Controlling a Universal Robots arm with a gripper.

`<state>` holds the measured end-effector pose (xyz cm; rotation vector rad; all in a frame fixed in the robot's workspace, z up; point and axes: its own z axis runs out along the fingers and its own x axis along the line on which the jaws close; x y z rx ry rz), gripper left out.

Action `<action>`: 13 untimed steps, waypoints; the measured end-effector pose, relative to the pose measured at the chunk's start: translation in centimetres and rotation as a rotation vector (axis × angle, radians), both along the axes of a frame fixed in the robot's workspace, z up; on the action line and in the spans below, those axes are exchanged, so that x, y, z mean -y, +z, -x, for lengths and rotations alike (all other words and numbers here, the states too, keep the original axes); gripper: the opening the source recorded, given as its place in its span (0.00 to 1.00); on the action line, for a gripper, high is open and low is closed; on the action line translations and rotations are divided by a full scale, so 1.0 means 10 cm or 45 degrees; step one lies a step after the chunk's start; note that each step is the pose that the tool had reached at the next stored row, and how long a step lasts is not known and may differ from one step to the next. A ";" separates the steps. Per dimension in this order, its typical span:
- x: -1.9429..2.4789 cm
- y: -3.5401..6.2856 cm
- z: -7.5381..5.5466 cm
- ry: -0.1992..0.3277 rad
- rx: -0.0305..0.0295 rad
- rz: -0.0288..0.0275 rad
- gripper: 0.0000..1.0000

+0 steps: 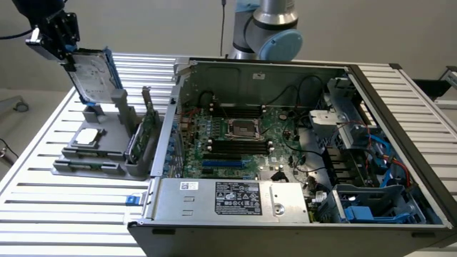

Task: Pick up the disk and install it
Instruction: 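Pick up the disk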

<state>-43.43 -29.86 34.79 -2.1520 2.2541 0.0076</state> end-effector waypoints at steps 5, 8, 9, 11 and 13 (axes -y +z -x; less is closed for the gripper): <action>0.000 0.225 -0.01 0.000 -0.0002 0.0001 0.33; 0.001 0.362 -0.02 0.001 -0.0007 0.0001 0.33; 0.001 0.408 -0.03 0.001 -0.0010 0.0001 0.33; 0.000 0.499 -0.07 0.003 -0.0027 0.0001 0.33; 0.000 0.590 -0.13 0.006 -0.0059 0.0000 0.33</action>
